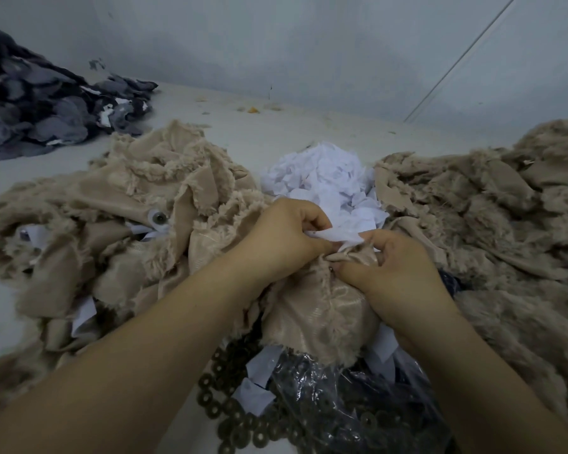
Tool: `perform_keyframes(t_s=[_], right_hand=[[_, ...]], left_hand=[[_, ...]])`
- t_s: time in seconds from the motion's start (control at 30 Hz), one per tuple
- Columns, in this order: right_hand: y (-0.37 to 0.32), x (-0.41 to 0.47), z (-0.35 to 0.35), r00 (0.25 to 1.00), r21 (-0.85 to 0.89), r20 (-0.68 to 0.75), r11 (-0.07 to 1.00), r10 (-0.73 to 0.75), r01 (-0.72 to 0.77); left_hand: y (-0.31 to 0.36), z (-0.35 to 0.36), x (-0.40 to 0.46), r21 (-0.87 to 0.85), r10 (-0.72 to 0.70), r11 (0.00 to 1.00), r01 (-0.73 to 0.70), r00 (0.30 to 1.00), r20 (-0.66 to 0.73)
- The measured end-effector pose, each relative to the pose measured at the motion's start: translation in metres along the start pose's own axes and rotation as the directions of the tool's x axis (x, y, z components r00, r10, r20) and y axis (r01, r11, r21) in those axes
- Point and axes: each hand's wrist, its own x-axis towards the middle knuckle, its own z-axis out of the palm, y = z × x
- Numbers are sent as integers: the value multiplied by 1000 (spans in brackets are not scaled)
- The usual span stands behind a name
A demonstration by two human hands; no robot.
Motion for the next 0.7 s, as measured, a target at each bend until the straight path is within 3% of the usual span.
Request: perform_keyframes(t_s=[0.4, 0.57, 0.7], right_hand=[[-1, -3, -2, 1000, -16, -30, 1000, 7, -7], [0, -5, -6, 998, -34, -20, 998, 52, -53], [-1, -10, -4, 998, -49, 21, 997, 60, -59]], left_hand=[[-4, -9, 12, 205, -26, 979, 18, 999, 34], [8, -6, 8, 101, 75, 992, -81, 996, 58], [12, -11, 1, -138, 78, 988, -70, 996, 51]])
